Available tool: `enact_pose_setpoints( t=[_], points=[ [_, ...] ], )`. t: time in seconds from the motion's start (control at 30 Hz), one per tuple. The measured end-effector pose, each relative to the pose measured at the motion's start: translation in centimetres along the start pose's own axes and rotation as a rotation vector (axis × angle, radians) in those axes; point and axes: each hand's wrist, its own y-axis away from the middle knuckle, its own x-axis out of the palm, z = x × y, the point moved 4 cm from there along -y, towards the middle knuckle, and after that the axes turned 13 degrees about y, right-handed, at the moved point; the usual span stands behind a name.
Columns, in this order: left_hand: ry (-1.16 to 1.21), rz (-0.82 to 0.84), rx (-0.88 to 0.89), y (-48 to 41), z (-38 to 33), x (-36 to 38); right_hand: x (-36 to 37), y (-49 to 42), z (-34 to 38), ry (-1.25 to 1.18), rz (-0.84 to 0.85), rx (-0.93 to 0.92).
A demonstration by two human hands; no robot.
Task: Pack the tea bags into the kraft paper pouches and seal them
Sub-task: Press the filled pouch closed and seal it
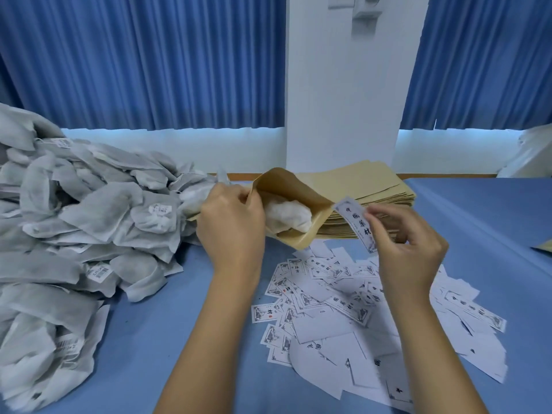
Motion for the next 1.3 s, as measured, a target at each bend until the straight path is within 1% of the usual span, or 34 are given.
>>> enact_pose_setpoints(
  t=[0.03,0.07,0.13,0.2,0.27,0.3,0.33,0.37,0.4,0.43,0.47,0.5,0.53,0.57,0.6,0.67,0.73,0.8,0.83,0.9,0.97,1.03,1.1,1.13,1.17,1.2,1.23,1.3],
  points=[
    [-0.02,0.013,-0.008,0.0,-0.2,0.0,-0.2,-0.1,1.1,-0.051,-0.059,-0.079],
    [-0.037,0.029,-0.013,0.1,-0.4,0.0,-0.1,-0.3,2.3,-0.081,-0.083,-0.176],
    [-0.052,0.063,-0.01,0.5,-0.7,0.0,0.8,-0.7,4.6,-0.06,-0.074,-0.379],
    [-0.031,0.075,-0.007,0.9,-1.1,-0.3,2.6,-0.6,6.3,0.07,-0.051,-0.493],
    [0.023,0.074,-0.009,1.3,-1.6,-0.6,4.5,-0.7,7.9,0.22,0.022,-0.524],
    [0.053,0.076,-0.014,1.3,-1.9,-0.8,5.5,-0.8,8.4,0.271,0.117,-0.517],
    [0.08,0.081,-0.021,1.3,-2.0,-1.0,6.7,-0.9,8.6,0.298,0.293,-0.489],
    [0.096,0.084,-0.029,1.2,-2.1,-1.2,7.8,-0.9,8.7,0.3,0.52,-0.441],
    [0.102,0.081,-0.032,0.9,-2.1,-1.5,8.7,-0.8,8.5,0.261,0.737,-0.379],
    [0.109,0.076,-0.036,0.6,-2.0,-1.9,8.9,-0.8,8.3,0.177,0.853,-0.314],
    [0.125,0.069,-0.045,0.2,-1.9,-2.2,8.4,-0.9,8.2,0.064,0.853,-0.276],
    [0.15,0.061,-0.062,-0.3,-1.7,-2.6,7.3,-1.4,8.4,-0.049,0.786,-0.258],
    [0.179,0.052,-0.088,-0.7,-1.5,-3.0,6.0,-2.0,8.4,-0.109,0.688,-0.288],
    [0.21,0.045,-0.123,-1.1,-1.3,-3.2,4.8,-2.3,8.1,-0.095,0.632,-0.349],
    [0.246,0.046,-0.161,-1.5,-1.1,-3.5,4.0,-2.6,7.8,-0.025,0.632,-0.419],
    [0.31,0.07,-0.226,-2.0,-1.0,-3.6,3.7,-2.6,7.0,0.229,0.715,-0.524],
    [0.361,0.121,-0.254,-2.0,-1.2,-3.3,4.4,-2.1,6.6,0.49,0.735,-0.592],
    [0.404,0.194,-0.258,-1.4,-1.7,-2.9,5.5,-1.2,7.1,0.673,0.743,-0.654],
    [0.41,0.231,-0.248,-1.1,-2.0,-2.6,6.1,-0.6,7.3,0.717,0.779,-0.68],
    [0.406,0.286,-0.228,-0.4,-2.3,-2.3,6.9,0.4,7.2,0.72,0.872,-0.713],
    [0.408,0.29,-0.22,-0.2,-2.3,-2.3,7.3,0.9,6.8,0.701,0.935,-0.7],
    [0.367,0.214,-0.169,-0.4,-2.1,-2.7,7.1,0.2,6.6,0.689,0.877,-0.696],
    [0.293,0.106,-0.083,-0.6,-2.3,-3.4,6.2,-1.0,7.3,0.627,0.721,-0.702],
    [0.267,0.067,-0.041,-0.7,-2.7,-3.7,5.6,-1.7,7.8,0.583,0.605,-0.684],
    [0.246,0.047,-0.002,-0.8,-3.0,-3.9,4.8,-2.2,8.1,0.532,0.45,-0.662],
    [0.23,0.044,0.033,-0.8,-3.5,-3.9,4.0,-2.7,8.2,0.503,0.293,-0.619],
    [0.22,0.049,0.064,-0.9,-4.0,-3.9,3.3,-2.9,8.0,0.504,0.193,-0.553],
    [0.235,0.057,0.124,-1.0,-4.9,-3.7,2.5,-3.5,7.3,0.532,0.157,-0.437]
  ],
)
